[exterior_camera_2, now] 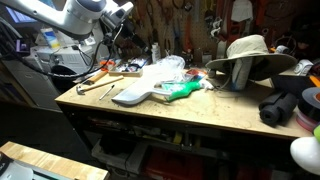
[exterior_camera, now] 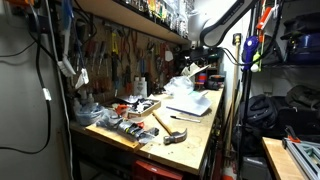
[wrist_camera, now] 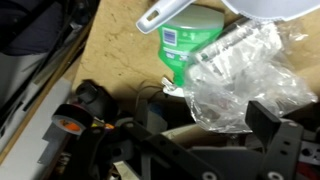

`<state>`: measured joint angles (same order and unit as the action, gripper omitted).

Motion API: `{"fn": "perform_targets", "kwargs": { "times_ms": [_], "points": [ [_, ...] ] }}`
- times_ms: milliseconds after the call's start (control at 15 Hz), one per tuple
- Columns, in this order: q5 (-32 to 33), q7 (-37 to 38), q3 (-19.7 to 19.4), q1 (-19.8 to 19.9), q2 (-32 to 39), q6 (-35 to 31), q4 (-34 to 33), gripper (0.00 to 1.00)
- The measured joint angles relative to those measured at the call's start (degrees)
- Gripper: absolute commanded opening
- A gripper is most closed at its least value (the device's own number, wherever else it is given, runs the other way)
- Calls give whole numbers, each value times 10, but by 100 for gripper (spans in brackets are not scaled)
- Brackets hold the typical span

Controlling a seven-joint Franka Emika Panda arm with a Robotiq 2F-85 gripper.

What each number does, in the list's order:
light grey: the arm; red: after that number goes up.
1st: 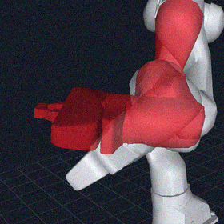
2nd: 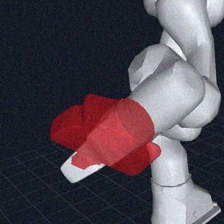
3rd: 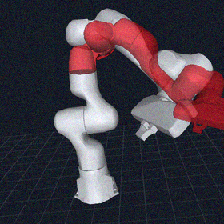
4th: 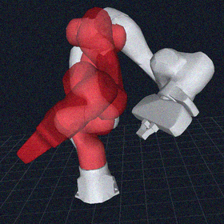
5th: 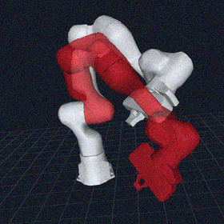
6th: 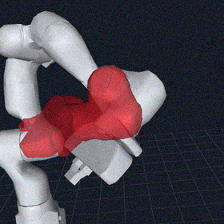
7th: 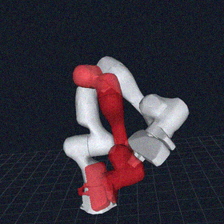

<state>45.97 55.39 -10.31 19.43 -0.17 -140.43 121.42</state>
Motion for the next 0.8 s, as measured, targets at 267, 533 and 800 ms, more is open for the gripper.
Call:
{"fn": "perform_targets", "kwargs": {
  "times_ms": [267,533,800],
  "points": [
    [-47,15,-1,-19,20,135,-25,100],
    [-174,-9,-15,-22,41,164,-44,100],
    [-191,-14,-22,-22,50,164,-53,100]
  ]
}}
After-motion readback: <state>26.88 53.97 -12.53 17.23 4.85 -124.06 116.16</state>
